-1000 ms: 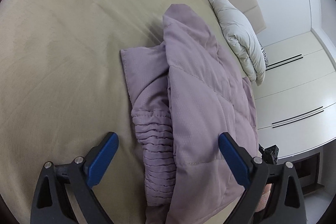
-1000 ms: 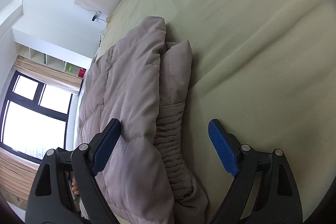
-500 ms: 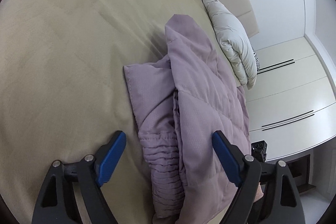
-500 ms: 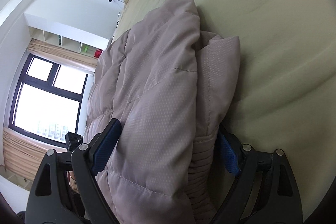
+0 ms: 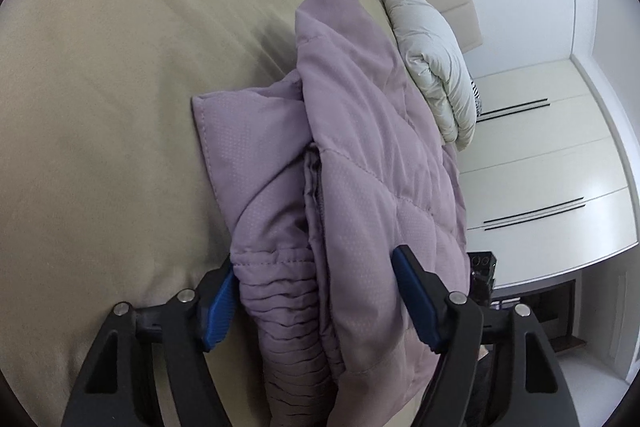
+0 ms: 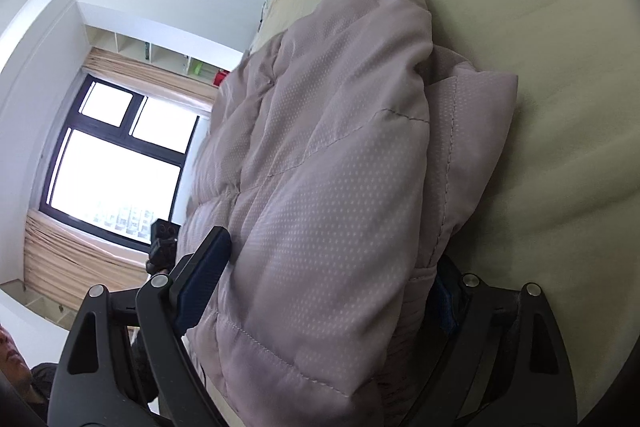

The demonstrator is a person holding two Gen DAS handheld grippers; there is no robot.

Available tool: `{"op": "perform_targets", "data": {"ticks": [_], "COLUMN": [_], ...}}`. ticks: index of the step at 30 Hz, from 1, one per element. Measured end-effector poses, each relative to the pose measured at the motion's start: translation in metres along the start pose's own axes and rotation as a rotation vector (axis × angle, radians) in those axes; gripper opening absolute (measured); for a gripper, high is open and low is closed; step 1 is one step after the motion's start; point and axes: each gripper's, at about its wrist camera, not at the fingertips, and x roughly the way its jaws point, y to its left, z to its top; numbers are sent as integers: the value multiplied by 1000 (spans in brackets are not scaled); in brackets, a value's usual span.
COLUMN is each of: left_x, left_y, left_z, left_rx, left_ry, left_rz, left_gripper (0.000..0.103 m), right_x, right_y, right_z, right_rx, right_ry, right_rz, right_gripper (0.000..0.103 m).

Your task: Fold large clothes

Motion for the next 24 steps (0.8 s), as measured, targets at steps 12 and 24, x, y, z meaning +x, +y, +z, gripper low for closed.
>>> {"op": "perform_targets", "data": {"ticks": [12, 24], "left_x": [3, -94], "left_y": [-18, -61], "left_z": [-5, -90], "left_rx": [-4, 84], "left_ry": [-22, -81], "left_rz": [5, 12], "left_gripper": [40, 34], "right_x": [22, -14], "right_y": [39, 152], "right_z": [0, -84], "right_rx": [-72, -197], "right_ry": [4, -65], "right_rz": [-153, -223], "right_gripper": [61, 37]}}
